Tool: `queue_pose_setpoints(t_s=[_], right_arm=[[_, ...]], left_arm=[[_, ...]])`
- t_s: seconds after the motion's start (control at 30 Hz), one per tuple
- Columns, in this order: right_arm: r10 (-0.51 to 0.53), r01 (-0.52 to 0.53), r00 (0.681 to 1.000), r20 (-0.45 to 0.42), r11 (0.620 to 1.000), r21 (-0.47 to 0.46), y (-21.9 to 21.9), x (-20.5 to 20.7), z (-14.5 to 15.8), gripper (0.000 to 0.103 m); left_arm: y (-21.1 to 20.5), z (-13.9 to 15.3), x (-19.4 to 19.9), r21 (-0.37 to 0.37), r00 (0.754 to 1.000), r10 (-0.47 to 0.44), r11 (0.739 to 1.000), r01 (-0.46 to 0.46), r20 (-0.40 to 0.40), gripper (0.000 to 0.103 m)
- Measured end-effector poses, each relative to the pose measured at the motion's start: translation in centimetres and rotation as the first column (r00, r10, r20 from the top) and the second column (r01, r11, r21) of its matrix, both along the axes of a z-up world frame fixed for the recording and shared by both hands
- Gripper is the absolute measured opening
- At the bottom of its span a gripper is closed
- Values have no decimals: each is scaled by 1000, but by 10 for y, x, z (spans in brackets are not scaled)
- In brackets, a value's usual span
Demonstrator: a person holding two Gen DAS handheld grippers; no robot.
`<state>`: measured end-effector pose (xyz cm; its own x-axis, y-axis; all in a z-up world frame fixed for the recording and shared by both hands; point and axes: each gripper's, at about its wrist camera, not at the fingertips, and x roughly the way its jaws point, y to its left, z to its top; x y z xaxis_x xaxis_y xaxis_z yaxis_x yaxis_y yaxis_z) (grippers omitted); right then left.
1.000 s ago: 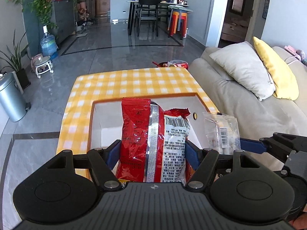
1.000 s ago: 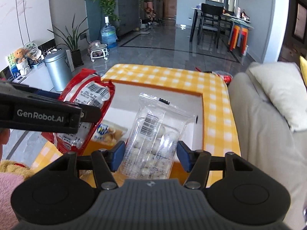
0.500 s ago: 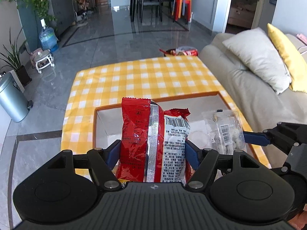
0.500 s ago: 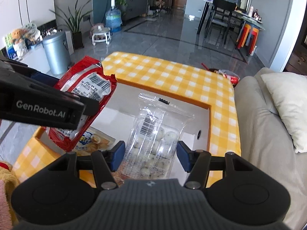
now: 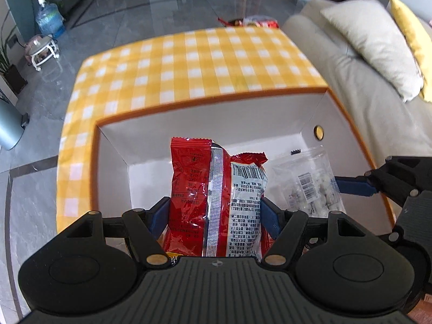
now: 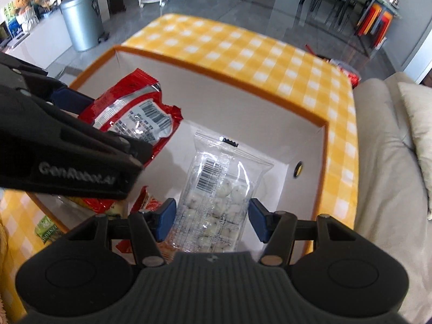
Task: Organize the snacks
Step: 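Lift both packets and carry them into the box, then open both tools to release the packets and withdraw from the box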
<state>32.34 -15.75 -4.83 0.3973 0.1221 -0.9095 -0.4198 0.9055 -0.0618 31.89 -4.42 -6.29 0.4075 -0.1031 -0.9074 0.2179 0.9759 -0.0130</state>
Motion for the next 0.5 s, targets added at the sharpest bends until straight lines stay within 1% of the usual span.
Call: queue_pose_setpoints(t_s=[0.27,0.5], right_arm=[[-4,5,994,-108,1000,15,0,15,-25,57],[-5,9,987,-158,1000,26,-1,18,-37,58]], left_arm=[[-2,-28,8,28,996,-11,1000,14,-83,80],[-5,-38,10,39,993,-15,999,20,-115,80]])
